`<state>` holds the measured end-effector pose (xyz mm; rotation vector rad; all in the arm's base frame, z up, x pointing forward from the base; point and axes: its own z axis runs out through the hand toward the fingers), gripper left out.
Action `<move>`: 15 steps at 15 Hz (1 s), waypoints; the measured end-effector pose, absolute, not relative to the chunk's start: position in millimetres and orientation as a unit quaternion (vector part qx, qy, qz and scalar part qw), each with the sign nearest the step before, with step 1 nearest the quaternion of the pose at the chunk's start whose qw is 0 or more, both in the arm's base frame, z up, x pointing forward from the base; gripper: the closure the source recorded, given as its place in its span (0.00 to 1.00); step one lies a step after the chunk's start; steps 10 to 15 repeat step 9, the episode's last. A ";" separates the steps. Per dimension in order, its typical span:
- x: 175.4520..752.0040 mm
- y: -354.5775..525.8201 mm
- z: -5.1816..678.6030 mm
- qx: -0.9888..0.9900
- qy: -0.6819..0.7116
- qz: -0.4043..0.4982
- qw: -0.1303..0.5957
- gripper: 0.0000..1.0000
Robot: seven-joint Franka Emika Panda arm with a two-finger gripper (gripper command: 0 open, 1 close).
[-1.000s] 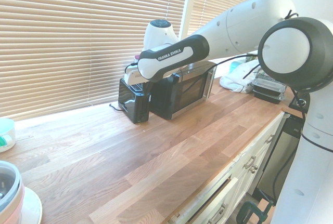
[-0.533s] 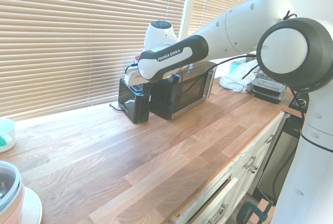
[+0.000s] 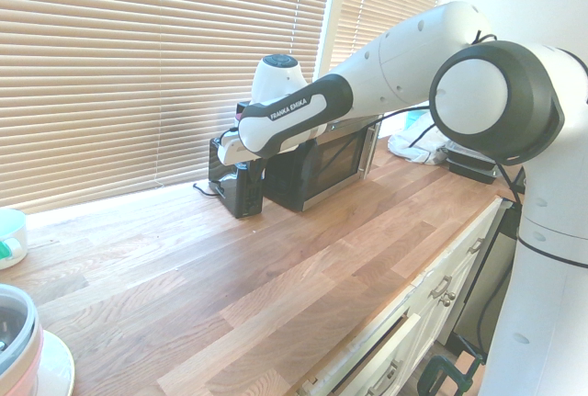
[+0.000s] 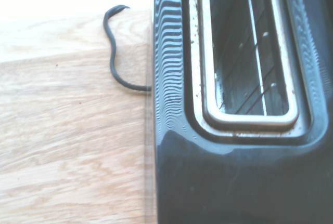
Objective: Press the toaster
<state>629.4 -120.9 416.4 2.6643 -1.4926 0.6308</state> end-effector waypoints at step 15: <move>630.7 -135.0 396.9 0.859 -0.476 0.186 -0.002 1.00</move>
